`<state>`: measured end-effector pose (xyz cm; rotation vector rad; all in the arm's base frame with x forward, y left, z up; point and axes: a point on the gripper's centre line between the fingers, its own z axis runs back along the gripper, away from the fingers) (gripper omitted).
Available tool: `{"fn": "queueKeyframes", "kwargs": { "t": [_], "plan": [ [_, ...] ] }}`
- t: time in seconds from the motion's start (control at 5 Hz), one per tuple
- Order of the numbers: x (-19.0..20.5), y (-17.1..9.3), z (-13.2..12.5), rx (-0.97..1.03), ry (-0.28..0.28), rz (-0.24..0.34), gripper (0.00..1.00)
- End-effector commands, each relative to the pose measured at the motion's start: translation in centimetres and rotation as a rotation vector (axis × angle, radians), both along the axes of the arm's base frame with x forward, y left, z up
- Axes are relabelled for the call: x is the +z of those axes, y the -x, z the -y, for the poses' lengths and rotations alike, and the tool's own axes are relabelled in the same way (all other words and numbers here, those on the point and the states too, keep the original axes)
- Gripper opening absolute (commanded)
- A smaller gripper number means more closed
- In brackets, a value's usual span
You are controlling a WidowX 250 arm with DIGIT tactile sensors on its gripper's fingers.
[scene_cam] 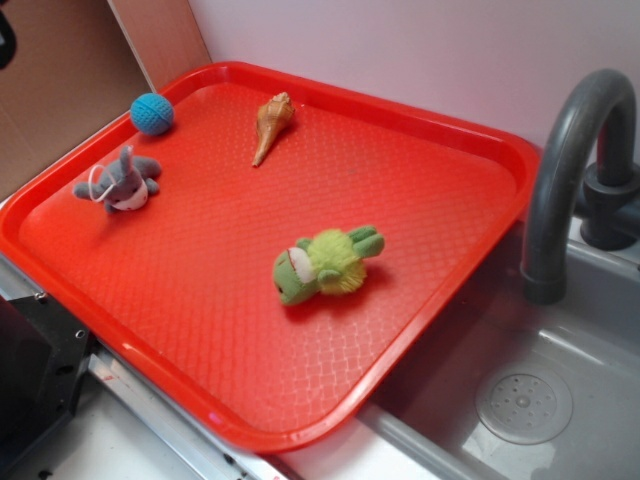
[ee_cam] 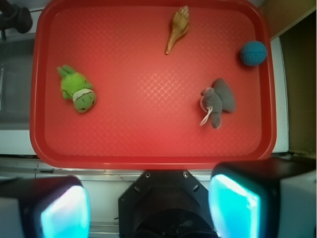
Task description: Grab the gray animal.
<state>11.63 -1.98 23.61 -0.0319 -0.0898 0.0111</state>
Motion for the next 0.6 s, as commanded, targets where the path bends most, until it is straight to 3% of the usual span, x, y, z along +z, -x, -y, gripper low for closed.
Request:
{"fn": "queueKeyframes", "kwargs": {
  "t": [0.0, 0.2, 0.4],
  "plan": [
    [0.0, 0.0, 0.0, 0.0, 0.0, 0.0, 1.0],
    [-0.6, -1.2, -2.4, 0.249, 0.097, 0.037, 1.0],
    [-1.9, -2.7, -5.0, 0.5, 0.107, 0.016, 1.0]
  ]
}}
